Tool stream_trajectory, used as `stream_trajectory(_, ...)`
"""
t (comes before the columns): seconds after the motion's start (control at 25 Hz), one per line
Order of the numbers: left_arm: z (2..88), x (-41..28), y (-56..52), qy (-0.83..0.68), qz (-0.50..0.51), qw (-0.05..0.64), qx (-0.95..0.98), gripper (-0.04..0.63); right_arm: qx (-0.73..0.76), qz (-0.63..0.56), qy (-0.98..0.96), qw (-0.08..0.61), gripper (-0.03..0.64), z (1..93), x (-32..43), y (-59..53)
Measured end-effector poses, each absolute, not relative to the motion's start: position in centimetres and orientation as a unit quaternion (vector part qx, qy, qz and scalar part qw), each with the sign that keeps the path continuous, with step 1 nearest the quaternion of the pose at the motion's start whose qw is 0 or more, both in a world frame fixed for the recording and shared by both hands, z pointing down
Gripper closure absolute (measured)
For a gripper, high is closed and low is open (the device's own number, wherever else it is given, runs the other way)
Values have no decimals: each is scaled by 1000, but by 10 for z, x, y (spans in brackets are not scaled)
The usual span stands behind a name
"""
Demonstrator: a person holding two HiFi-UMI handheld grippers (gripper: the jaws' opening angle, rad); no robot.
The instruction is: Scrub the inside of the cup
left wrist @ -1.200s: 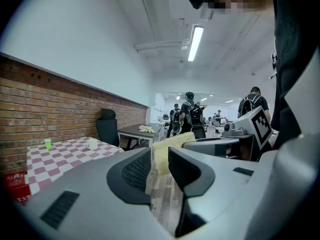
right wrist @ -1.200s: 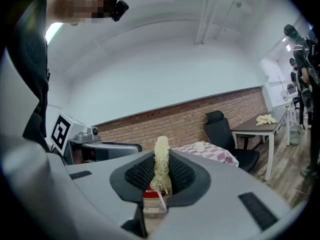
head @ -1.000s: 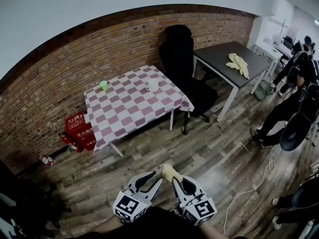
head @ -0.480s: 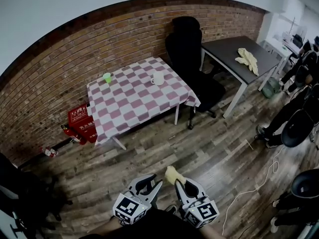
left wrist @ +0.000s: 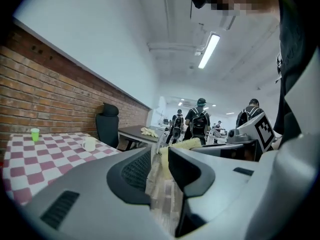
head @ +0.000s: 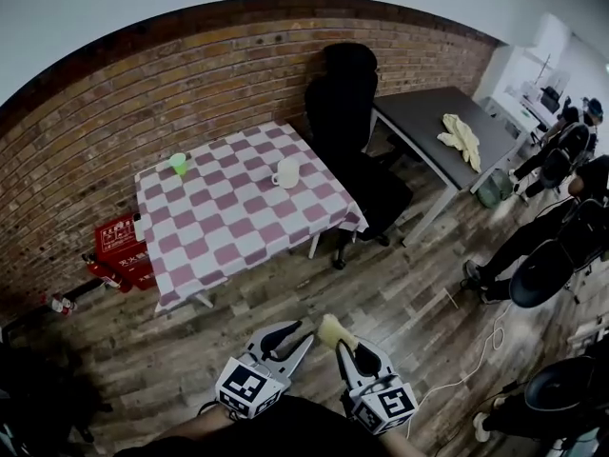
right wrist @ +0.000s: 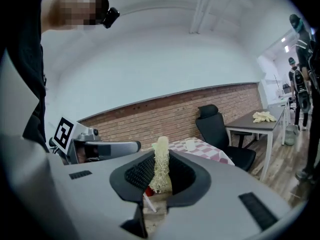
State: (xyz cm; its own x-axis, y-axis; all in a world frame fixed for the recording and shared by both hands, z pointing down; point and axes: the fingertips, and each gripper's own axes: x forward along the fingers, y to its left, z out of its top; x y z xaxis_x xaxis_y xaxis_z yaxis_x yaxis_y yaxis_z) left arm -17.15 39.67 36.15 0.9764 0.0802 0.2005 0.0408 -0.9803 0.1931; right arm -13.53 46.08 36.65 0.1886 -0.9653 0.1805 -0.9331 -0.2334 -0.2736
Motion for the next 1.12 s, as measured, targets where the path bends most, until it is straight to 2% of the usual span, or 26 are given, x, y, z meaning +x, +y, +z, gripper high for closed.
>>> stream_trajectory(0.2, 359, -150, 316, 37, 85, 99, 991, 479, -777, -163, 608, 24, 540, 366, -114, 387)
stream_trajectory(0.44, 378, -138, 238, 11, 98, 126, 987, 479, -777, -173, 604, 29, 540, 372, -85, 324)
stream_trajectory(0.72, 389, -97, 179, -4, 103, 118, 988, 554, -761, -208, 613, 38, 540, 397, -36, 266)
stream_trajectory(0.88, 395, -63, 144, -32, 110, 107, 988, 571, -740, -206, 636, 72, 540, 394, 7, 222)
stream_trajectory(1.12, 388, 17, 91, -90, 104, 95, 986, 569, -707, -189, 678, 71, 540, 386, 97, 155)
